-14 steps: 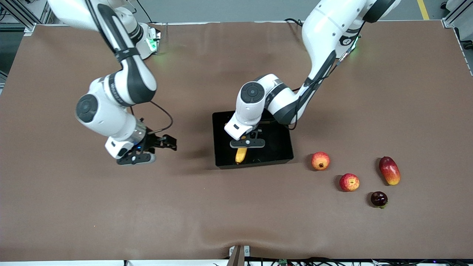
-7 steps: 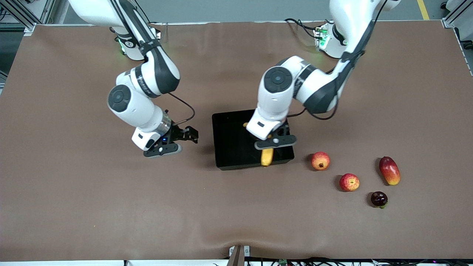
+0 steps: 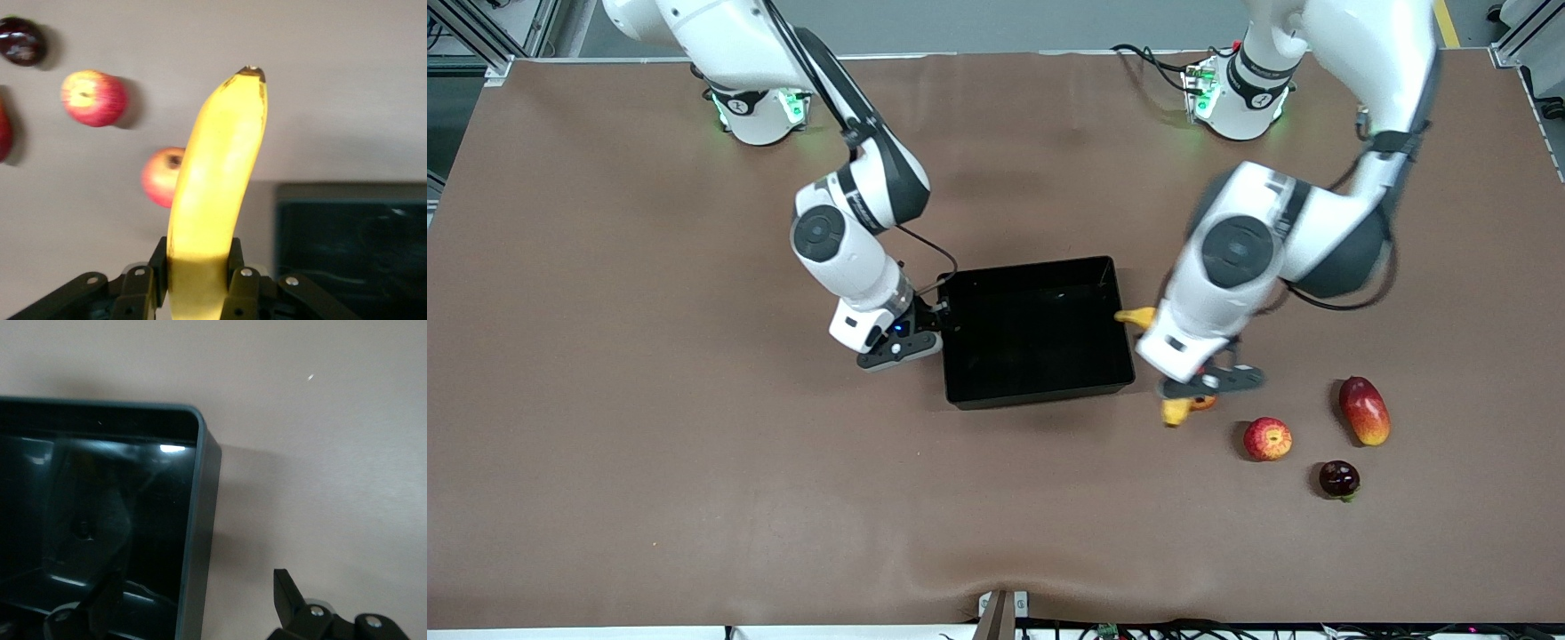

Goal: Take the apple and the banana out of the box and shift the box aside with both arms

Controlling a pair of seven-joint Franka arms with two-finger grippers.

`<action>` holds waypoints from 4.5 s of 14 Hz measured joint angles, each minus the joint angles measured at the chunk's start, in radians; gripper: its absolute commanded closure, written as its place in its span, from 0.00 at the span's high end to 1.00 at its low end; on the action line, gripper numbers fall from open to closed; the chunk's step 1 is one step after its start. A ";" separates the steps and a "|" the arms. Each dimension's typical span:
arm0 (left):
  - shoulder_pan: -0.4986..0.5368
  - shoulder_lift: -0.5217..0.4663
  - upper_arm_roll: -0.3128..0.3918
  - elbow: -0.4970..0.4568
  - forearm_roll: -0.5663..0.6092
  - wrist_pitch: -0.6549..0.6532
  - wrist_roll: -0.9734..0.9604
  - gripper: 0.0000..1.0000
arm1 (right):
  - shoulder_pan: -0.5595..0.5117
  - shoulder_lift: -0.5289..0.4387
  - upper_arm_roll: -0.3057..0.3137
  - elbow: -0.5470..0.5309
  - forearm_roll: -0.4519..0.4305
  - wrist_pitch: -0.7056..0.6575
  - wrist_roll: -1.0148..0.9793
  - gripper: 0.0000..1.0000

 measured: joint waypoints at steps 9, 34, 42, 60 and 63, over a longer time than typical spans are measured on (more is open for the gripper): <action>0.282 0.021 0.004 -0.155 0.002 0.160 0.242 0.00 | 0.064 0.120 -0.009 0.091 -0.003 0.008 0.070 0.00; 0.419 0.200 0.008 -0.203 0.058 0.395 0.238 0.86 | -0.754 -0.115 -0.131 -0.045 -0.086 -0.268 -0.546 0.00; 0.417 0.161 -0.004 -0.154 0.059 0.401 0.238 1.00 | -0.821 -0.023 -0.130 -0.066 -0.090 -0.149 -0.561 0.07; 0.413 -0.136 -0.106 0.134 -0.002 -0.128 0.277 1.00 | -0.664 -0.154 -0.115 0.266 -0.236 -0.673 -0.341 1.00; 0.412 -0.196 -0.129 0.136 -0.006 -0.203 0.277 1.00 | -0.580 -0.238 -0.112 0.274 -0.280 -0.808 -0.175 1.00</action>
